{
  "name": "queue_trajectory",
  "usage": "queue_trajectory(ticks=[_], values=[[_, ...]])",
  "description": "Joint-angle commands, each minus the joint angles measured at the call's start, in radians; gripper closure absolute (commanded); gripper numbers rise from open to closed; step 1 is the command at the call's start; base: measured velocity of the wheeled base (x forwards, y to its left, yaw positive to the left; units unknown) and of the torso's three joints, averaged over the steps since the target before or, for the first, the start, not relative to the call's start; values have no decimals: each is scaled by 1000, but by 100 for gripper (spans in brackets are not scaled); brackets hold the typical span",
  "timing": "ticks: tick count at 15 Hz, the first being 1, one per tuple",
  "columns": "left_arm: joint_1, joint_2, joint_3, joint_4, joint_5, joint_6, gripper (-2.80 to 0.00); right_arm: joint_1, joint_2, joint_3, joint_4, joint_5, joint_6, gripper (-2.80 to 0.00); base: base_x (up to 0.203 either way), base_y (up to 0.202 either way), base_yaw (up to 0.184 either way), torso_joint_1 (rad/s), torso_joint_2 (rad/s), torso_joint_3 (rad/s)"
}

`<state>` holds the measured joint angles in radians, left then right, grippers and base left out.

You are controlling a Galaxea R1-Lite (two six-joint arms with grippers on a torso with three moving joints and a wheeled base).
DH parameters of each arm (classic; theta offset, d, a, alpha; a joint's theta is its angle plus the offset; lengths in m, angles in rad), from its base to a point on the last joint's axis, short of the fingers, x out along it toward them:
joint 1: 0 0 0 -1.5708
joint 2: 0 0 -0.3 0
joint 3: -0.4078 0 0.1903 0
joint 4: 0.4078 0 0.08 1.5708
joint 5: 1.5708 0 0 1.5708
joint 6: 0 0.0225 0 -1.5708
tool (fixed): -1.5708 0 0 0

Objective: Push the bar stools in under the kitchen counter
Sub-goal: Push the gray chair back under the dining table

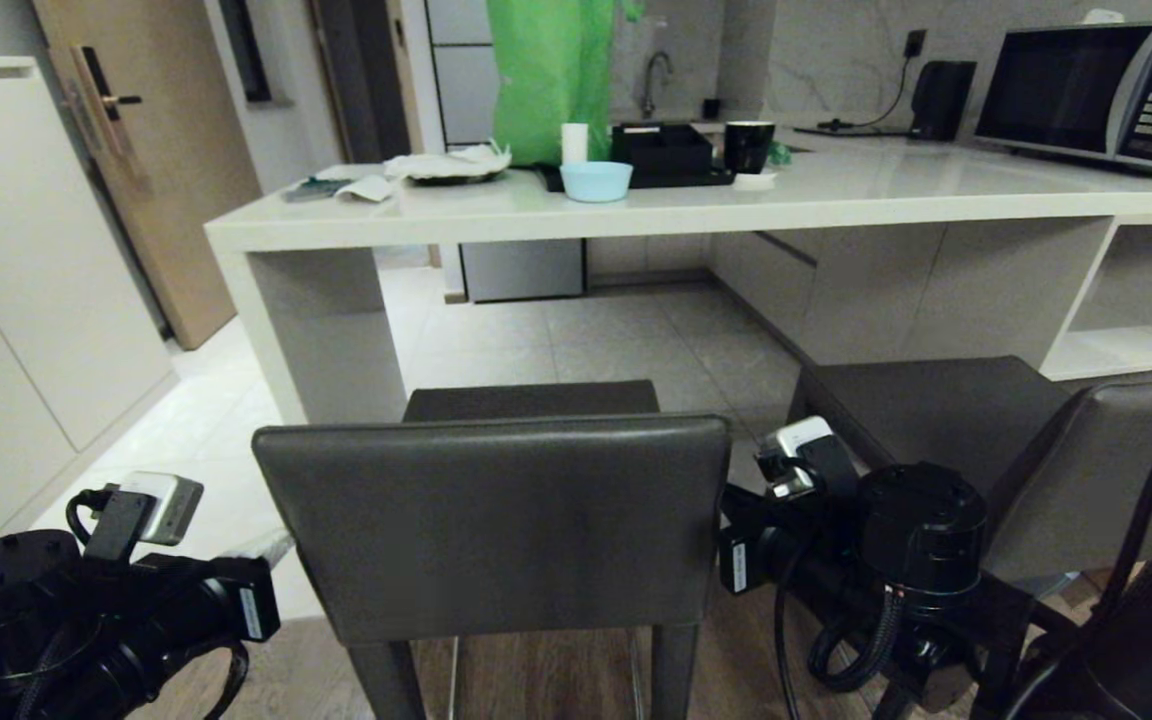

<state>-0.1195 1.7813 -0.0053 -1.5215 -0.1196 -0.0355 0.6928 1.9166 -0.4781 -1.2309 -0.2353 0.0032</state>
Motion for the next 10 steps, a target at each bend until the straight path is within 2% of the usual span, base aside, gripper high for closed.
queue_trajectory(ticks=[1,6,10], values=[[-4,-3,2,-9,-5,-4,0,1,3,12,-4,1,3,0,0,0,0,0,0,0],[-6,74,-58,-9,-4,-1,0,-5,35,-37,-2,1,-3,0,0,0,0,0,0,0],[-72,72,-54,-9,-4,-9,0,-4,94,-153,7,5,-53,0,0,0,0,0,0,0]])
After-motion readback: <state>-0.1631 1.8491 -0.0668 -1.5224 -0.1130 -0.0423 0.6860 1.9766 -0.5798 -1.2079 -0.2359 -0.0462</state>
